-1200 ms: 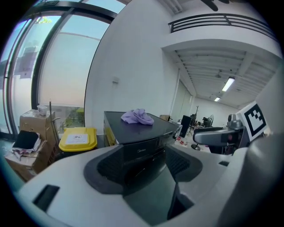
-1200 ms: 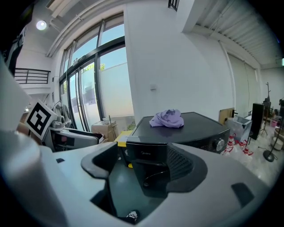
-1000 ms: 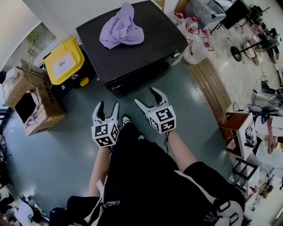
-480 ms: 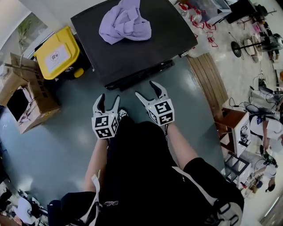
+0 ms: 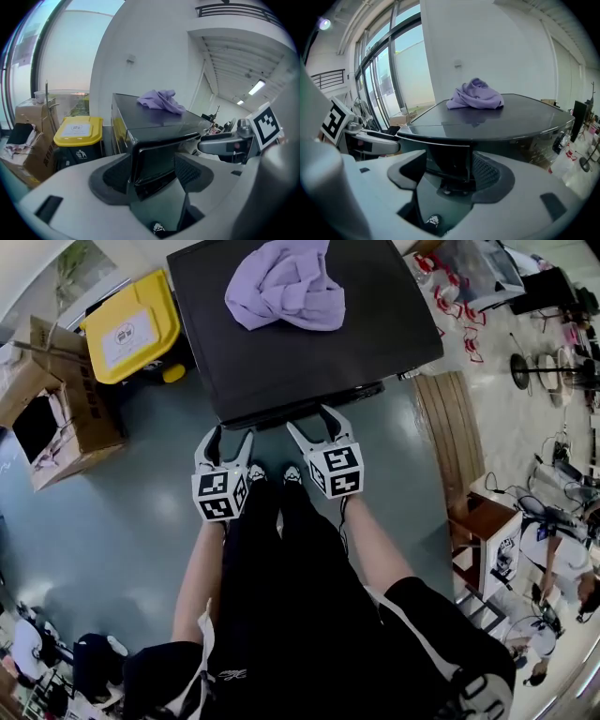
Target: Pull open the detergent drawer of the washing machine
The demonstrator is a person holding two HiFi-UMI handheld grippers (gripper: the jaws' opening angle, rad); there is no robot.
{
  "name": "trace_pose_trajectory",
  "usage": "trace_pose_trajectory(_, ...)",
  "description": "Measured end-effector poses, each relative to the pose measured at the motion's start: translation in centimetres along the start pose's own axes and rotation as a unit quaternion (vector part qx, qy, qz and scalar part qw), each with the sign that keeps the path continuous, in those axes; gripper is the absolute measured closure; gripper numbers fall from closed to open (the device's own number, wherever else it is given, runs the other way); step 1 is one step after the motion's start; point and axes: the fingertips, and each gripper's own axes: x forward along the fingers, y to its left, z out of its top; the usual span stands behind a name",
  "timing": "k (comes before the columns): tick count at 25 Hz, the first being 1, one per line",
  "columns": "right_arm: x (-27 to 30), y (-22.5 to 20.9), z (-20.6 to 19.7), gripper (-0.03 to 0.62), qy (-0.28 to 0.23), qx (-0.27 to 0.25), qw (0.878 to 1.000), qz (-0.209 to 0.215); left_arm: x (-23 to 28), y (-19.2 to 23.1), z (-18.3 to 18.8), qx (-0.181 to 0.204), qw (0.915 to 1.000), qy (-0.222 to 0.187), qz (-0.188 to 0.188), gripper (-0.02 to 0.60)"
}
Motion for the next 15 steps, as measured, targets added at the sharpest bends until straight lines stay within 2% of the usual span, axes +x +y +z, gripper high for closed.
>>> trace_pose_trajectory(7, 0.8, -0.8, 0.0, 0.321, 0.010, -0.022, 0.999, 0.025, 0.9, -0.2, -0.4, -0.015, 0.9990, -0.001, 0.042, 0.287)
trace_pose_trajectory(15, 1.2, -1.0, 0.0, 0.339, 0.009, -0.024, 1.000, 0.016, 1.5, 0.2, -0.4, -0.031, 0.9960, -0.010, 0.083, 0.287)
